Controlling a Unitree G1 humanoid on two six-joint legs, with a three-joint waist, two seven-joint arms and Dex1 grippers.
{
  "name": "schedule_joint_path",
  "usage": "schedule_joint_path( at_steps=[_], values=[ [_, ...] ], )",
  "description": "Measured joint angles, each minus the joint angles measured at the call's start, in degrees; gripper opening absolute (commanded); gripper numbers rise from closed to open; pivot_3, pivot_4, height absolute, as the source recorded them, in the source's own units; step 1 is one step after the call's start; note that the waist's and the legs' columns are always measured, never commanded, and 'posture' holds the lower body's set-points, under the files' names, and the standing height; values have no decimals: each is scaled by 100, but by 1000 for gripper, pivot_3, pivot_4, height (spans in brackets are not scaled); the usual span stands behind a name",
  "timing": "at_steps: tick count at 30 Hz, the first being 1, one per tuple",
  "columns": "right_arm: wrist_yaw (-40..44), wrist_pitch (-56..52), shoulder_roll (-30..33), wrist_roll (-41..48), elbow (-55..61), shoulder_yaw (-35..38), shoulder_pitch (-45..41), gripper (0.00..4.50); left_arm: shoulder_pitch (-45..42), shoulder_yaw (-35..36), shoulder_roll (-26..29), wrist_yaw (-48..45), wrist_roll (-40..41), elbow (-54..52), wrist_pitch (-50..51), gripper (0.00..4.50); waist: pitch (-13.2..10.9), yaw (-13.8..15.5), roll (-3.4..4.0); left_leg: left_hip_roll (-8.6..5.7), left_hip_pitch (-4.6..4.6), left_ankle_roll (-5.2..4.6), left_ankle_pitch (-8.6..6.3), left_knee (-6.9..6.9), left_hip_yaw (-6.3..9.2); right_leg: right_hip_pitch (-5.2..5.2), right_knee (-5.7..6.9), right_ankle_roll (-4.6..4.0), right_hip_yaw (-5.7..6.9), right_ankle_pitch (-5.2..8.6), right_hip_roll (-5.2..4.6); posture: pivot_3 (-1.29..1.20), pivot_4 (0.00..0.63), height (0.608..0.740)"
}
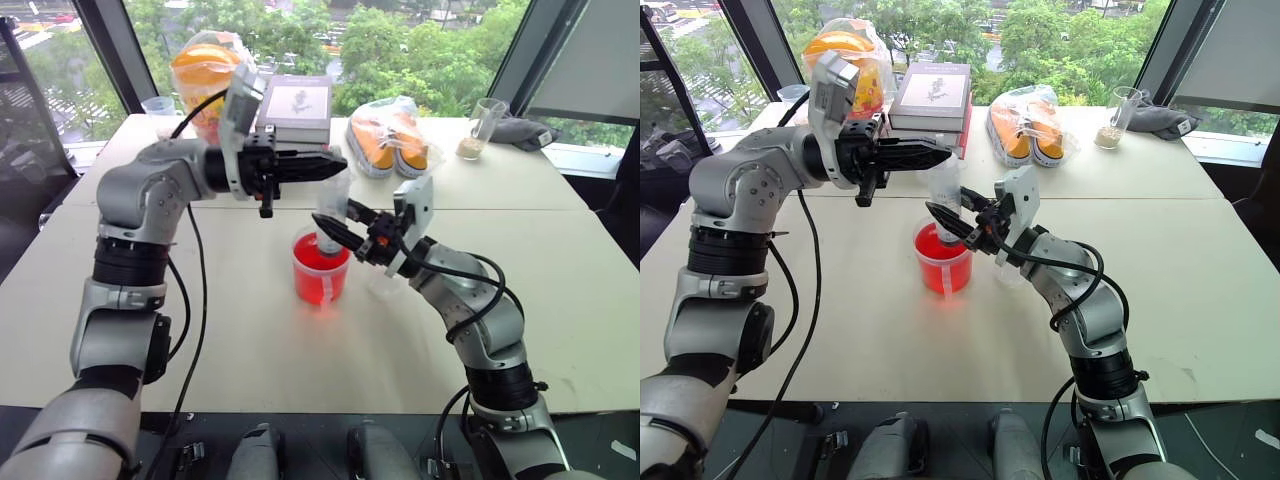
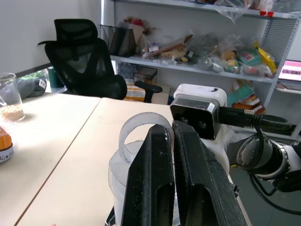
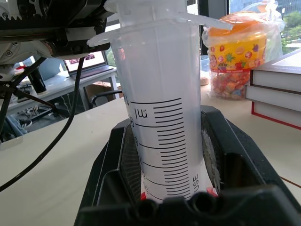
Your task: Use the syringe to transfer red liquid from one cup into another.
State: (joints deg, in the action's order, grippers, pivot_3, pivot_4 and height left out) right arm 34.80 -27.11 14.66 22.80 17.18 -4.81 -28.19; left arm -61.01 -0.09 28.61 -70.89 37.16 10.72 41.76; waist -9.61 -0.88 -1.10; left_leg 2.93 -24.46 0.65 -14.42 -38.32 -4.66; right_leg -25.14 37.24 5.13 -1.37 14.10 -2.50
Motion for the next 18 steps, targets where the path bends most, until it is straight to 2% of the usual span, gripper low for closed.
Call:
schedule_joint_path(
  at_steps=[18],
  values=[
    [1,-13,4,0,0,23,7,1426,-187,0,-20,-23,-35,153,-136,54,0,-3,0,0,0,0,0,0,0,0,0,0,0,0,0,0,150,740]
  ],
)
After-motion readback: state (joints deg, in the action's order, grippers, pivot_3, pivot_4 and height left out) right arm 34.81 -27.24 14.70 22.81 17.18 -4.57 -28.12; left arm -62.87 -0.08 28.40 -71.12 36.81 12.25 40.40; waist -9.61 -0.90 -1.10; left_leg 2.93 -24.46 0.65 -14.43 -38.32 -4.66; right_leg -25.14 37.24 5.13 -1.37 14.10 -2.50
